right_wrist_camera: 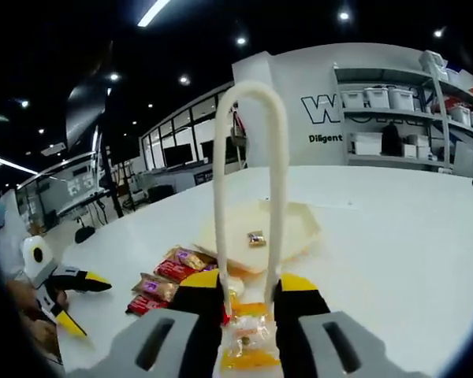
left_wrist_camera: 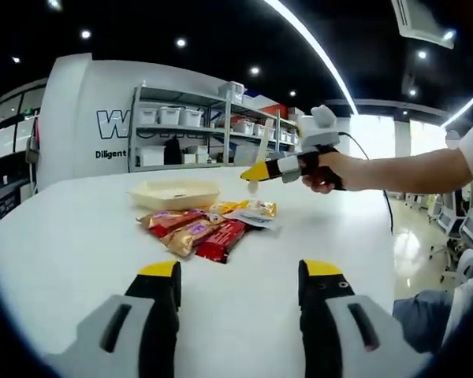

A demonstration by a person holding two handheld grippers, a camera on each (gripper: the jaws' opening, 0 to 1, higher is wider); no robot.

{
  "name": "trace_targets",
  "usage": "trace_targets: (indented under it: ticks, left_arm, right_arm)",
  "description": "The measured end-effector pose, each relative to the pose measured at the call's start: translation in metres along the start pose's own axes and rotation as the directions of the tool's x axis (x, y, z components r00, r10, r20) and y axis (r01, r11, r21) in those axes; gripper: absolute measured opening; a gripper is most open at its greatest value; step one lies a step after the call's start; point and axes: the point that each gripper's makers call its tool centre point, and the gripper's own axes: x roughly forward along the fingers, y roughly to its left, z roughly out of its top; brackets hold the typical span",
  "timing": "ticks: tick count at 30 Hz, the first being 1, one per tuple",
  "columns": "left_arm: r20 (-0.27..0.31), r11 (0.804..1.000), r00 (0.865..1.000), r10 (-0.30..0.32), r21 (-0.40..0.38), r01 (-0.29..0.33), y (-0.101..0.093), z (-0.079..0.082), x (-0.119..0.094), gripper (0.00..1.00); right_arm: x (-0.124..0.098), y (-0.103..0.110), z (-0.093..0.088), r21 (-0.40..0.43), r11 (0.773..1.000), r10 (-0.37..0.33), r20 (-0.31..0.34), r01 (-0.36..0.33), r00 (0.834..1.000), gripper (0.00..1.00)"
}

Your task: Place the target food into the container with the food tongs after gripping and lifting it, then release it inside without dropping or visibly crushing the food.

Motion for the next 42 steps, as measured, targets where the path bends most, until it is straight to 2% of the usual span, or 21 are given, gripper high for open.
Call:
trace_targets:
  ticks: [10,16,21,25,31,42]
  left_arm:
    - [-0.003,1.0,1.0,-0.002,-0.004,0.002,-0.001,-0.001,0.0,0.59]
    - [-0.004,1.0,1.0,0.001,-0.001,-0.001,0.0,-0.001,0.0,0.6]
    - [0.002,1.0,1.0,0.012,0.016,-0.012,0.001,0.0,0.0,0.61]
    - [0.008,1.0,1.0,0.014,0.021,-0.015,0.002,0.001,0.0,0.61]
    - [0.013,1.0,1.0,0.018,0.02,-0.018,0.003,0.002,0.0,0.63]
    - [0.015,1.0,1.0,0.017,0.016,-0.018,0.003,0.003,0.0,0.63]
  right_arm:
    - [-0.005,0.002,-0.017,-0.037,0.999,-0.006,-0.019,0.005,1.0,0.21]
    - [-0.006,0.007,-0.017,-0.049,0.999,-0.003,-0.022,0.001,1.0,0.21]
    - [-0.006,0.009,-0.021,-0.122,0.992,-0.018,-0.035,0.013,0.999,0.22]
    - [-0.008,0.013,-0.022,-0.134,0.991,-0.022,-0.044,0.016,0.999,0.22]
    - [-0.006,0.005,-0.018,-0.153,0.988,-0.039,-0.044,0.032,0.998,0.23]
    - [0.002,0.0,-0.024,-0.267,0.963,-0.05,-0.084,0.026,0.995,0.25]
